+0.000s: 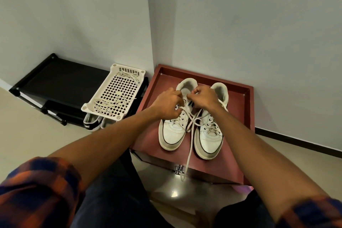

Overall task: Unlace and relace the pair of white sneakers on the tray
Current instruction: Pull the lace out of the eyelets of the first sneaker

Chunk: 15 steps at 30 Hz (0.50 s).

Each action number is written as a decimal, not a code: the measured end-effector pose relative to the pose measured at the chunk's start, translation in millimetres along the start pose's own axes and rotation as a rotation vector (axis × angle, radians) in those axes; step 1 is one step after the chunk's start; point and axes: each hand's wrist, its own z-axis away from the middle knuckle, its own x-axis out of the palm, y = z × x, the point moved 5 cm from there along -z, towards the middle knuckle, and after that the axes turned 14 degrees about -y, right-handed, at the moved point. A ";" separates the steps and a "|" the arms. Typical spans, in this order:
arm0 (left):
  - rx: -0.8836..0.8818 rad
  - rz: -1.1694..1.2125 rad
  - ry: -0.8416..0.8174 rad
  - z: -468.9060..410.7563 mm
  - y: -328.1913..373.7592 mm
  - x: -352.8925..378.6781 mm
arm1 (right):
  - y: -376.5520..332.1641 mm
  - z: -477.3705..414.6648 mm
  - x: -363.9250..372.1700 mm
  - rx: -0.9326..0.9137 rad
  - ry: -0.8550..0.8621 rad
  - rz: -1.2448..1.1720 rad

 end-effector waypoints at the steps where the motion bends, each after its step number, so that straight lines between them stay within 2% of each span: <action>1: -0.008 0.072 0.017 0.2 -0.5 2.2 | 0.4 0.4 0.1 0.000 0.007 -0.016; 3: -0.056 0.337 0.089 -0.1 -5.9 5.1 | 1.2 0.9 0.7 0.003 -0.003 -0.023; 6: -0.185 1.004 0.235 2.6 -7.8 -5.1 | 1.8 1.3 -1.5 0.007 -0.032 -0.028; 8: -0.189 1.292 0.279 4.5 -0.7 -22.3 | 5.3 -0.7 -1.7 0.023 -0.045 -0.056; 11: -0.207 1.318 0.244 15.1 0.6 -44.3 | 7.3 -0.1 0.7 0.047 -0.054 -0.103; 15: -0.293 1.363 0.279 32.0 -43.4 -45.1 | 8.5 -0.1 1.8 0.059 -0.036 -0.150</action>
